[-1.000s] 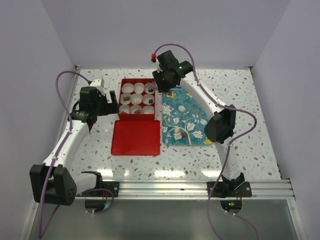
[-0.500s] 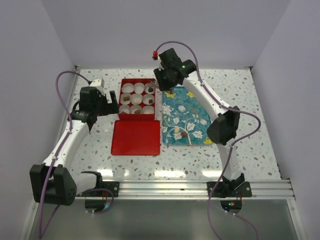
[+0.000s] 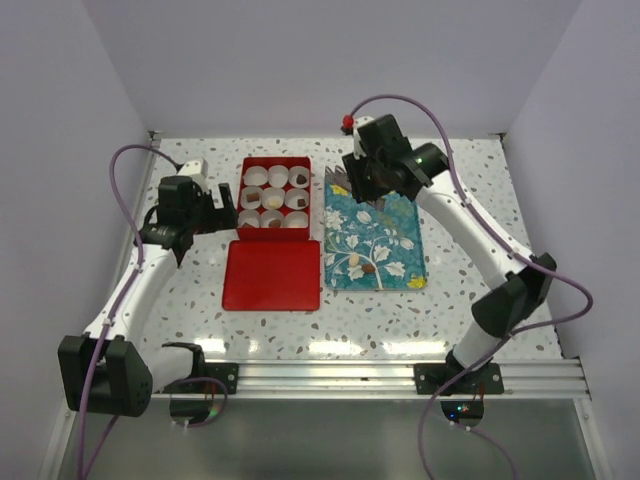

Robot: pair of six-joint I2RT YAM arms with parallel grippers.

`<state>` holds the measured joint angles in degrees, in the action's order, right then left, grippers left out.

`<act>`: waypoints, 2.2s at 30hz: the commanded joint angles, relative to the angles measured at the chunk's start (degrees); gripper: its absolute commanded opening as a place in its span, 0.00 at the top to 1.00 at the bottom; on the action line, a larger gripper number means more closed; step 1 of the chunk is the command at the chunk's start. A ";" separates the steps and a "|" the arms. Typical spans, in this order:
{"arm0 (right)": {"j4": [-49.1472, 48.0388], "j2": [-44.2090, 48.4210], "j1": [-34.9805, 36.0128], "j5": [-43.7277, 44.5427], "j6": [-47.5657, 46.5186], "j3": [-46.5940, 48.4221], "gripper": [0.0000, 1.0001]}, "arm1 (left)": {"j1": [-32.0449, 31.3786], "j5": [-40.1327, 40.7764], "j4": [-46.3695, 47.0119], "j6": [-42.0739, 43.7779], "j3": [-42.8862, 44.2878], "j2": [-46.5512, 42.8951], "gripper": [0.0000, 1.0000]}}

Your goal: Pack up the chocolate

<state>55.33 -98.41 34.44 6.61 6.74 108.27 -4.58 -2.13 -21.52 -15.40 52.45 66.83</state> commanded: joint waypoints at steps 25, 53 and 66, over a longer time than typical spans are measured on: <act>10.24 36.01 0.02 -3.97 7.32 -39.89 0.59 | -0.17 -3.32 3.77 0.72 2.93 4.98 0.00; 5.58 30.65 1.77 -6.17 3.28 -42.35 0.58 | -0.17 -2.44 2.62 0.72 2.05 3.66 0.00; 7.60 28.98 3.62 -2.57 3.63 -41.47 0.58 | -0.08 -2.26 2.71 0.63 1.34 3.22 0.00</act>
<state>62.22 -69.56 37.58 2.26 10.94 65.84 -4.58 -4.73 -20.43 -15.40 53.06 71.61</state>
